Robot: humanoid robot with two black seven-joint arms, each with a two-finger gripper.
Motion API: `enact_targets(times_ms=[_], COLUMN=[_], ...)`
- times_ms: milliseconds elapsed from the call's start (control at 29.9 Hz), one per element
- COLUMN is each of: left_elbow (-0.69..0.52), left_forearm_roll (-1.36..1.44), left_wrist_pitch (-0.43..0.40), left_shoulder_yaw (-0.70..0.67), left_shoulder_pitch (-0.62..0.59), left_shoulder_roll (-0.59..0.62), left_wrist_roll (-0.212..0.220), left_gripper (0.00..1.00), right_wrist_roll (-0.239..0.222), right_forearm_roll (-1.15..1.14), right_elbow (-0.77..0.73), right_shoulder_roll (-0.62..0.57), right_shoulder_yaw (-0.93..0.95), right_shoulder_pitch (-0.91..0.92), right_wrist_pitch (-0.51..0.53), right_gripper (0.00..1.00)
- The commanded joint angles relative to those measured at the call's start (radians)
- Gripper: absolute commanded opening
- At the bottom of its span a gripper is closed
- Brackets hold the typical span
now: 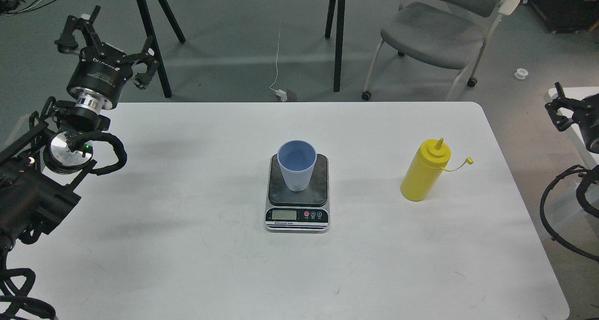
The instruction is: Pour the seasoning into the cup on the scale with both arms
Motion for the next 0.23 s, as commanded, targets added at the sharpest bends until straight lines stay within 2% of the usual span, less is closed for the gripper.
enact_targets(times_ms=[0,201], left_elbow=[0.002,-0.008], left_forearm_roll=[-0.012,-0.012], left_wrist_pitch=[-0.007,-0.004], left_shoulder_yaw=[-0.002,-0.002], left_shoulder_pitch=[0.000,-0.001], left_shoulder_roll=[-0.005,-0.013], left_wrist_roll=[0.000,-0.006], left_gripper=[1.00,1.00], right_wrist_roll=[0.000,-0.002], right_forearm_roll=[0.000,0.000], right_elbow=[-0.040,-0.043], right_shoulder_roll=[0.043,0.041], right_shoulder_yaw=[-0.013,-0.014], right_shoulder_pitch=[0.051,0.115], right_wrist_pitch=[0.000,0.000], right_gripper=[0.99,0.99])
